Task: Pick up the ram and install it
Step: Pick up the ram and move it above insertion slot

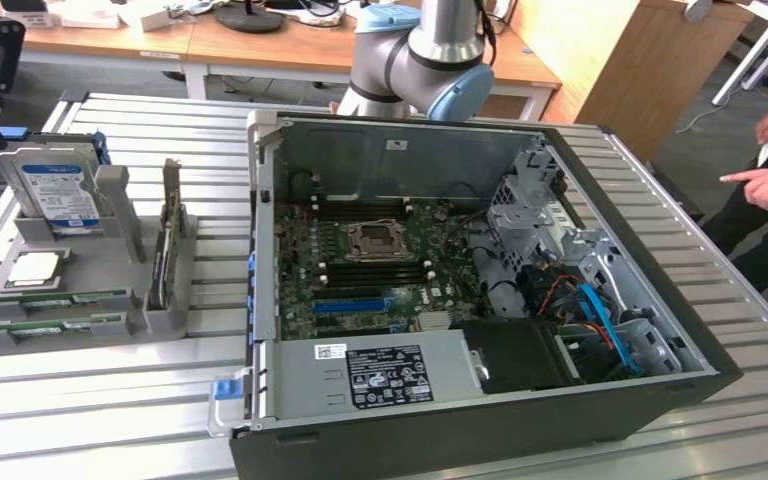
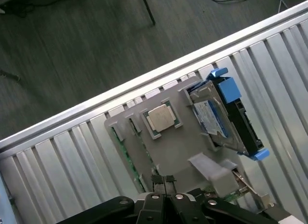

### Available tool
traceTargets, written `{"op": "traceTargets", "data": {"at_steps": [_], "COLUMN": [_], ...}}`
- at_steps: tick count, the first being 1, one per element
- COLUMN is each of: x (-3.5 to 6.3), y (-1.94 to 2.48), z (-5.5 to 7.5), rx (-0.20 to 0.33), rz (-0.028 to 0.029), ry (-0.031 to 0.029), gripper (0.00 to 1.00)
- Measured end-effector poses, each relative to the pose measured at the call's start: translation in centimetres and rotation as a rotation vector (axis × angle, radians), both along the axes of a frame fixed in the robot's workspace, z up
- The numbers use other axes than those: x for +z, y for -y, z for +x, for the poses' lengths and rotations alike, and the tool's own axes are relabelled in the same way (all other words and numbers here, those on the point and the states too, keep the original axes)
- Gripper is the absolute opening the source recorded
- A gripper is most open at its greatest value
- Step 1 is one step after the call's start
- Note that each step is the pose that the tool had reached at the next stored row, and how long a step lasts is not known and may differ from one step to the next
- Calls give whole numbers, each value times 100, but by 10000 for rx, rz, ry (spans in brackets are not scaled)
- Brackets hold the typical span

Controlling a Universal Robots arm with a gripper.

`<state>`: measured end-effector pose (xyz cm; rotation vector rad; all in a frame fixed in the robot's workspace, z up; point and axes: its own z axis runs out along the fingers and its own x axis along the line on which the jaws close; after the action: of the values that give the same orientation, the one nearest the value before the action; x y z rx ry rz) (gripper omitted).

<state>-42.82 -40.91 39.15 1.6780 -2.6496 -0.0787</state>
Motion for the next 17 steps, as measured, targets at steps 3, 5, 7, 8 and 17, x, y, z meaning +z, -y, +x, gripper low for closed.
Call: {"op": "traceTargets", "data": {"at_steps": [3, 5, 7, 8, 17], "x": [-1, -1, -2, -2, -7], "y": [0, 0, 0, 0, 0], "z": [0, 0, 0, 0, 0], "rx": [503, 832, 1173, 1336, 2780], "rz": [1, 0, 0, 0, 0], "ry": [1, 0, 0, 0, 0], "gripper": [11, 11, 11, 11, 11]}}
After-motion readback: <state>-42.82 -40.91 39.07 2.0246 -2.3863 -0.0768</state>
